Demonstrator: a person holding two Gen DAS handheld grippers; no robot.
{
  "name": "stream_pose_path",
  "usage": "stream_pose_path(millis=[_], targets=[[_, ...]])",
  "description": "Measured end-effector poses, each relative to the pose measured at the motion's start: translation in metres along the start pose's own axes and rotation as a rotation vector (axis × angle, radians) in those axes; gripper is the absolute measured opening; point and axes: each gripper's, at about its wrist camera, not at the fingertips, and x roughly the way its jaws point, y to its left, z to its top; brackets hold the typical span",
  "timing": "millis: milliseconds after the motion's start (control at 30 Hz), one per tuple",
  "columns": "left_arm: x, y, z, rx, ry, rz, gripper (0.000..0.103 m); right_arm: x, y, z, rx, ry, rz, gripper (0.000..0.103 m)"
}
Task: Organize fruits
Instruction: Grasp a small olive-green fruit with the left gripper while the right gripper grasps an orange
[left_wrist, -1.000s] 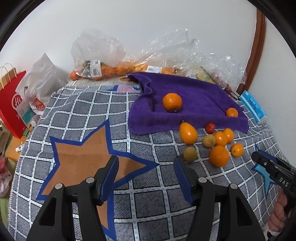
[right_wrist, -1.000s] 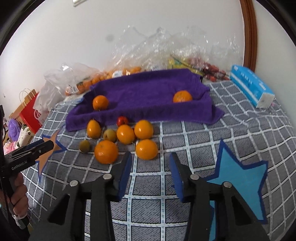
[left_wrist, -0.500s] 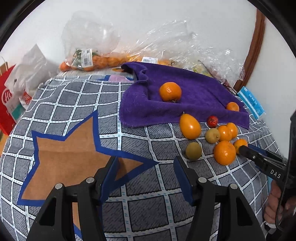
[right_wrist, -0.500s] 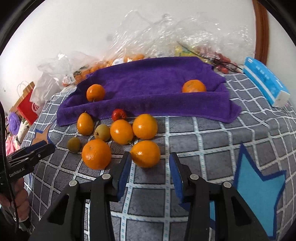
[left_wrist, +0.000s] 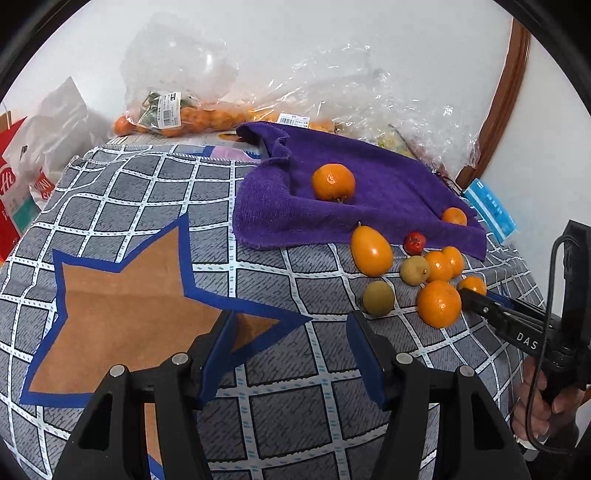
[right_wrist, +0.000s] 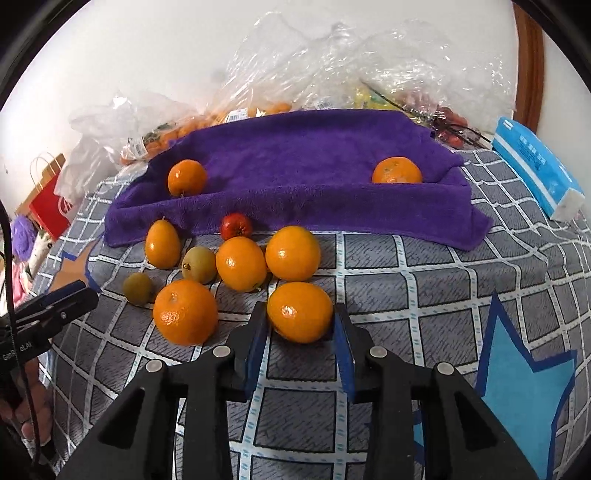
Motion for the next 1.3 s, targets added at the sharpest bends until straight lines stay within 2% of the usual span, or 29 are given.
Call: stream_pose_path(millis=[133,233,333,467,633,833,900,1000,1167,1300], targets=[[-0.004,0.003,0.0,-0.023,-0.018,0.003,0.059,-0.012,-0.004,-0.003,-0.005,-0.022,-0.011,0.034],[-0.008,-0.004,0.003,-0.021,0.003,-0.001,0.058,-0.023,-0.009,-0.006,-0.004,-0.038,-0.022,0.034],[-0.007,-0.02,0.007,0.026,0.034,-0.01,0.058,-0.03,-0.015,-0.01,-0.006,-0.056,-0.007,0.034],[0.001,-0.04,0.009,0.079,0.024,0.037,0.058,-0.038,-0.02,-0.015,-0.017,-0.074,-0.025,0.034],[0.013,-0.057,0.015,0.081,0.05,-0.006,0.057,-0.047,-0.032,-0.021,-0.022,-0.084,-0.042,0.034],[0.029,-0.069,0.02,0.109,0.073,-0.005,0.047,-0.051,-0.04,-0.027,-0.013,-0.098,-0.039,0.034],[0.037,-0.071,0.017,0.121,0.091,0.003,0.039,-0.05,-0.041,-0.03,-0.016,-0.104,-0.048,0.034],[0.039,-0.074,0.013,0.143,0.068,0.038,0.037,-0.045,-0.042,-0.032,-0.013,-0.082,-0.046,0.034],[0.037,-0.066,0.013,0.106,0.063,0.005,0.035,-0.037,-0.044,-0.03,0.002,-0.053,-0.051,0.034],[0.038,-0.07,0.013,0.126,0.064,0.027,0.035,-0.032,-0.046,-0.029,0.012,-0.031,-0.049,0.034]])
